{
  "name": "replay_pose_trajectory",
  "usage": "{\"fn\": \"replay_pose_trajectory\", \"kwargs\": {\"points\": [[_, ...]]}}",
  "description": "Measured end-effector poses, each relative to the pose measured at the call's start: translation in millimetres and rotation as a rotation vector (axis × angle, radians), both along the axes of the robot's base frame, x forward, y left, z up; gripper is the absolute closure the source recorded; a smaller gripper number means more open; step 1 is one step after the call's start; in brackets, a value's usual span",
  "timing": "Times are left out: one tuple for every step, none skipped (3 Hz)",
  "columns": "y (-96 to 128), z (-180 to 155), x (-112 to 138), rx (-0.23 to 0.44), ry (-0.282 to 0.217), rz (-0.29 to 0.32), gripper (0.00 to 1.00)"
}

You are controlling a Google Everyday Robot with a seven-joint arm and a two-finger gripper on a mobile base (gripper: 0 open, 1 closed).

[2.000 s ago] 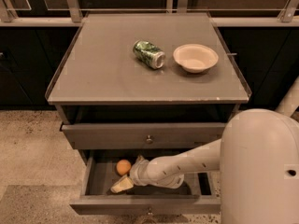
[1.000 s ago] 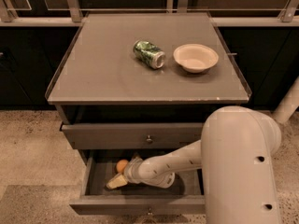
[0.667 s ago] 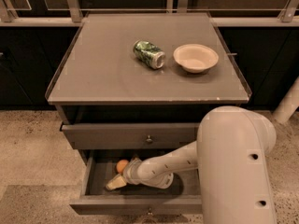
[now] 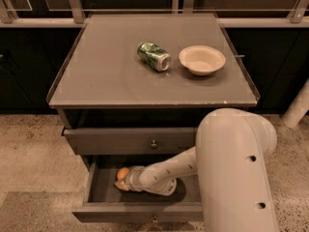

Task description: Pick orange from middle drawer and place on counter

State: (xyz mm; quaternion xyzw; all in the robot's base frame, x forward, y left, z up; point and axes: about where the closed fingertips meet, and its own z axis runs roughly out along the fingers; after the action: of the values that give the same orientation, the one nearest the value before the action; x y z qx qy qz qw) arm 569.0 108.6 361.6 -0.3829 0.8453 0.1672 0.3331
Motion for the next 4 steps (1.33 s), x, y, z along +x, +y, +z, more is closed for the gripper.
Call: {"fn": "replay_pose_trajectory", "kwargs": {"points": [[0.0, 0.0, 0.0, 0.0, 0.0, 0.0, 0.66], [0.0, 0.0, 0.0, 0.0, 0.0, 0.0, 0.88], [0.1, 0.0, 0.0, 0.0, 0.0, 0.0, 1.0], [-2.6, 13.1, -5.4, 0.007, 0.006, 0.028, 1.0]]}}
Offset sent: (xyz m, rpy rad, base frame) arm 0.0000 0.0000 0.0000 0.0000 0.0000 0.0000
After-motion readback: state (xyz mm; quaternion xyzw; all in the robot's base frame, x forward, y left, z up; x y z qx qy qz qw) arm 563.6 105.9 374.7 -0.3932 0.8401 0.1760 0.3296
